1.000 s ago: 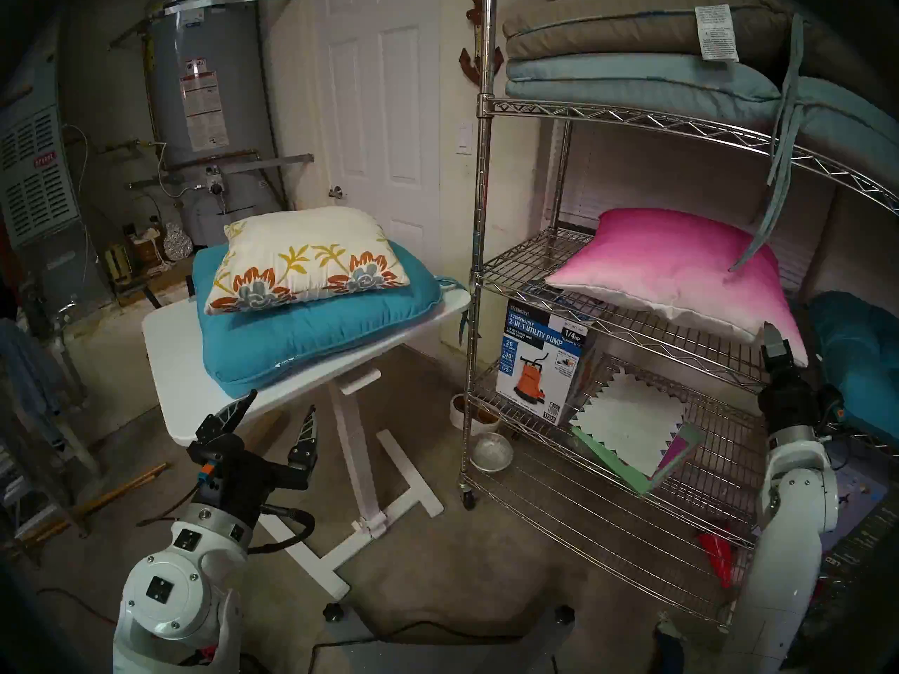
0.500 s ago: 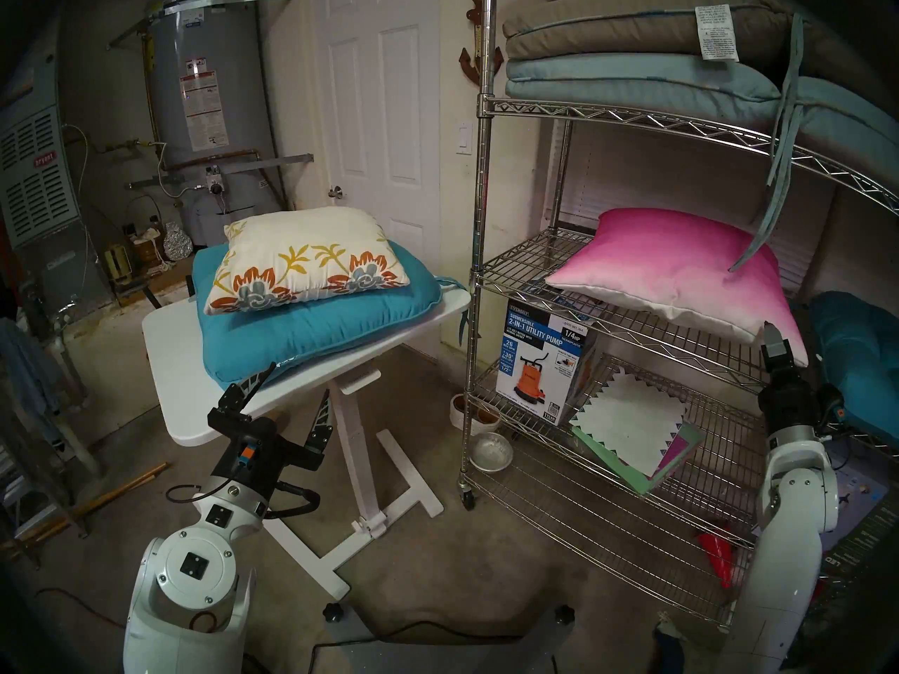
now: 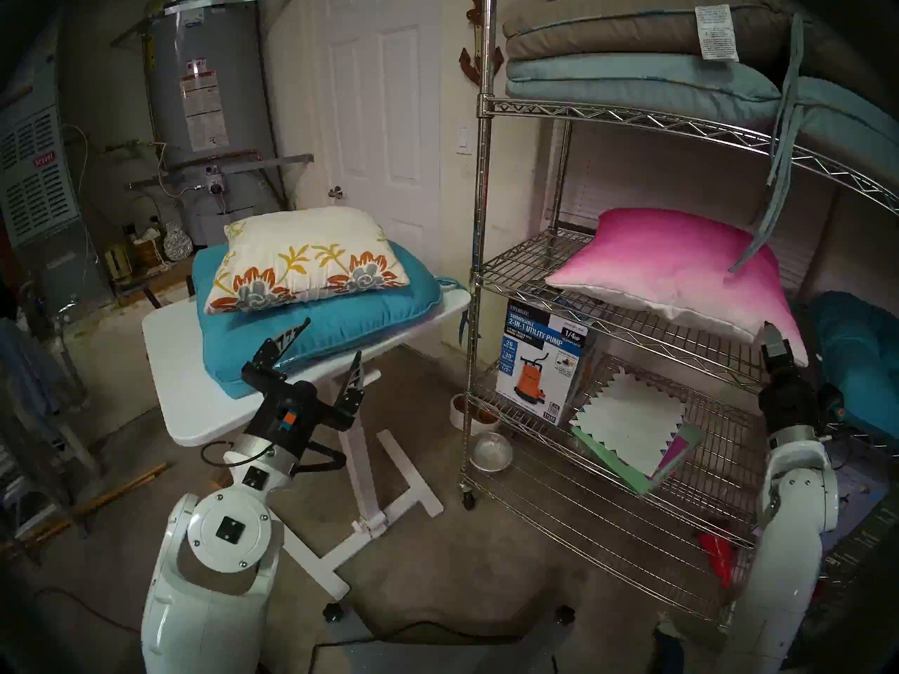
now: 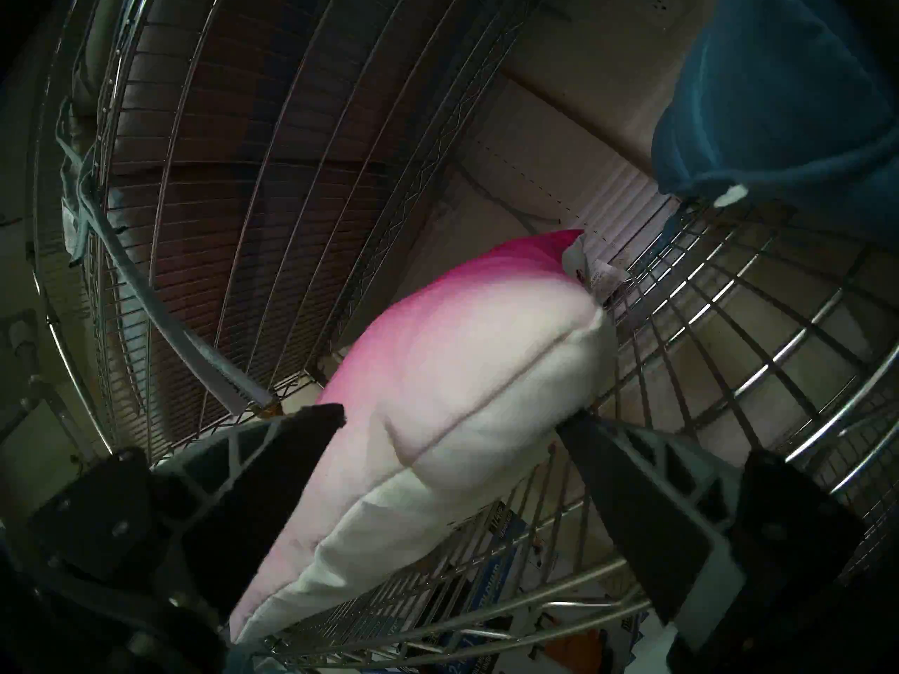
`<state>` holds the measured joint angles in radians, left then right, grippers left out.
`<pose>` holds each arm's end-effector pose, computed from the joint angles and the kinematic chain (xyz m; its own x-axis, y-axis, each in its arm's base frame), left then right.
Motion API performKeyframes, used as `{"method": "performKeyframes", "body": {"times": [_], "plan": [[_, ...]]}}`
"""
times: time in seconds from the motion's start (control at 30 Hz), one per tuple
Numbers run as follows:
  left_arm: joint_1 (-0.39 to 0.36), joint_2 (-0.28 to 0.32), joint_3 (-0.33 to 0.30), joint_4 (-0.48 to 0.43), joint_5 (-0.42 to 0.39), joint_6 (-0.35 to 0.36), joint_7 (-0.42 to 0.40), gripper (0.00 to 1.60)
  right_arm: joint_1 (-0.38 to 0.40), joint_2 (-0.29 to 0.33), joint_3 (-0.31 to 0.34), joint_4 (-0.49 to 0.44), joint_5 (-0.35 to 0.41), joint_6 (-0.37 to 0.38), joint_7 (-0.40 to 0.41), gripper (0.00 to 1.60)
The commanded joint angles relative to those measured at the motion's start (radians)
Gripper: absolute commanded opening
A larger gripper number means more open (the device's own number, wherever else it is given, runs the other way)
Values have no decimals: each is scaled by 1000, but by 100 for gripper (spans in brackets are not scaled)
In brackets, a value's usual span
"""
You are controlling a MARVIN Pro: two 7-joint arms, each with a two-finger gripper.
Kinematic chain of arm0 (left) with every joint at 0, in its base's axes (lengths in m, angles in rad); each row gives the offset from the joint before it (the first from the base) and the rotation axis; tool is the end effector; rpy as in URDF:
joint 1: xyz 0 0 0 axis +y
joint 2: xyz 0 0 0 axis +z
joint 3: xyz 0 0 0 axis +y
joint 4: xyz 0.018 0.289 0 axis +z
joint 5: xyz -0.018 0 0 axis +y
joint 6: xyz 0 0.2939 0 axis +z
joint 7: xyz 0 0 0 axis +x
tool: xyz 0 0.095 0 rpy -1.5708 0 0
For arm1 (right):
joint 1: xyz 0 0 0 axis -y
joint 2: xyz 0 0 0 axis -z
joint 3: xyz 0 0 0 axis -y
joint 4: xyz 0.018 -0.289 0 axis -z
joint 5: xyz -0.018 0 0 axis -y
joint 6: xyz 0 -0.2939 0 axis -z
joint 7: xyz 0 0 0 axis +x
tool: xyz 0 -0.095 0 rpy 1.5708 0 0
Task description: Put cushion on the shelf
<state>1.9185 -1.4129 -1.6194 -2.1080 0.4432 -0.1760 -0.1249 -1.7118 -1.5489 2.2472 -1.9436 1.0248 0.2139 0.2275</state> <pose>0.3006 0.0149 -0.2121 -0.3466 -0.5516 0.7587 -0.0415 -0.7990 -0.5998 0.2888 -0.2192 -0.1960 -0.4284 -0.6471 0.6307 0.0126 -0.7022 -0.7119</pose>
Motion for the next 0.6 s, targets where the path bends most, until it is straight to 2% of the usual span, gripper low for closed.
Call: {"method": "performKeyframes", "body": {"times": [0.0,0.03,0.17,0.27,0.4,0.53,0.57], "plan": [[-109,13,52,23,85,-10,33,160,10,5,2,-24,2,-5,5,160],[-142,9,67,46,111,-11,37,160,10,5,1,-24,2,-5,5,160],[-177,-4,88,74,142,1,41,160,10,6,1,-23,2,-5,5,160],[-233,-22,109,117,160,6,44,160,11,6,1,-21,2,-5,5,160],[-244,-35,113,134,180,3,53,160,10,6,1,-22,2,-5,5,160],[-309,-47,123,189,202,-1,58,160,10,6,1,-23,3,-5,5,160],[-288,-55,119,177,209,-4,64,160,10,6,1,-23,3,-5,5,160]]}}
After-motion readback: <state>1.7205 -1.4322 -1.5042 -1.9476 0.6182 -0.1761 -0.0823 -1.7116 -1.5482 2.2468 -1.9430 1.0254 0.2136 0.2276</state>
